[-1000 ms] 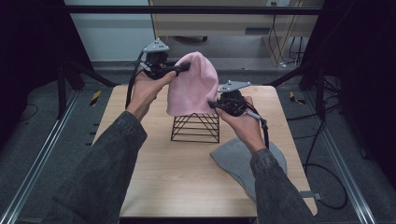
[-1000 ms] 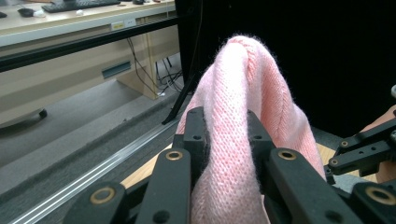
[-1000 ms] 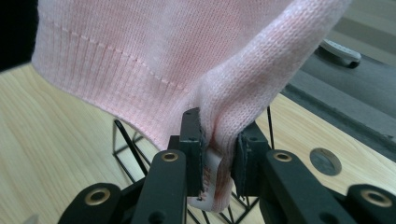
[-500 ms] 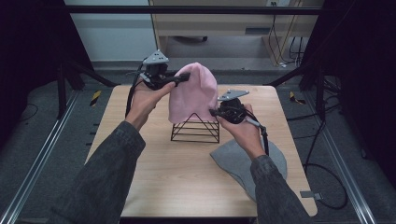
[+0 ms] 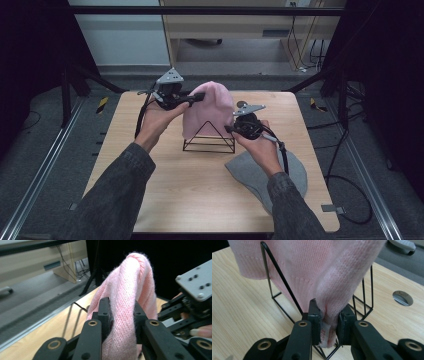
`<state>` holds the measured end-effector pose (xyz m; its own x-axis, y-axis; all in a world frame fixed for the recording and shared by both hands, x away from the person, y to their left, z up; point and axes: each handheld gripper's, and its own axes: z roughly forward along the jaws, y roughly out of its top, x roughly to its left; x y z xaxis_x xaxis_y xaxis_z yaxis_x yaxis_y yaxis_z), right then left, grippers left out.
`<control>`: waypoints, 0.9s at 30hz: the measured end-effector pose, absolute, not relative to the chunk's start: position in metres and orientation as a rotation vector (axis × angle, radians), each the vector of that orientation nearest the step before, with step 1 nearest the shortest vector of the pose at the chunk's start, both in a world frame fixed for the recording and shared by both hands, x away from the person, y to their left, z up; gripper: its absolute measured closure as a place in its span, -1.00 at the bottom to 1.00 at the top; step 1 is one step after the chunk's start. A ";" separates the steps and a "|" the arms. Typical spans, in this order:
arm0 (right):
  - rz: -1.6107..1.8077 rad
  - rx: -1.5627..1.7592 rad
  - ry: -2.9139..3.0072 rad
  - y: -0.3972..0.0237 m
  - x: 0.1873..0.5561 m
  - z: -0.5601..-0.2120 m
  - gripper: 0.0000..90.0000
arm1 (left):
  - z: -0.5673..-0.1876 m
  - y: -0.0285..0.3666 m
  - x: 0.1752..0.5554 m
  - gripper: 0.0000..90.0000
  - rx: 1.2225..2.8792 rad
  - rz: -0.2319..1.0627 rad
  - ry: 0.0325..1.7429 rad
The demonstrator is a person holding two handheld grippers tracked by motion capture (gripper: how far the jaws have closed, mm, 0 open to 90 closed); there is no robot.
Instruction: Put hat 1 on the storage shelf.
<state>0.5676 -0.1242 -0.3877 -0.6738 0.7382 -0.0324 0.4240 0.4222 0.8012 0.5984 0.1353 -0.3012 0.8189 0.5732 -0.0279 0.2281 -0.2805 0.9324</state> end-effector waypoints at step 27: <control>1.110 1.011 2.336 -0.130 0.565 -0.402 0.66 | -0.323 0.136 0.591 0.69 1.925 0.386 0.617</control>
<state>0.5651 -0.1298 -0.4021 -0.6779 0.7349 -0.0185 0.4496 0.4344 0.7805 0.5909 0.1361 -0.3233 0.8164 0.5774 -0.0077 0.2463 -0.3361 0.9091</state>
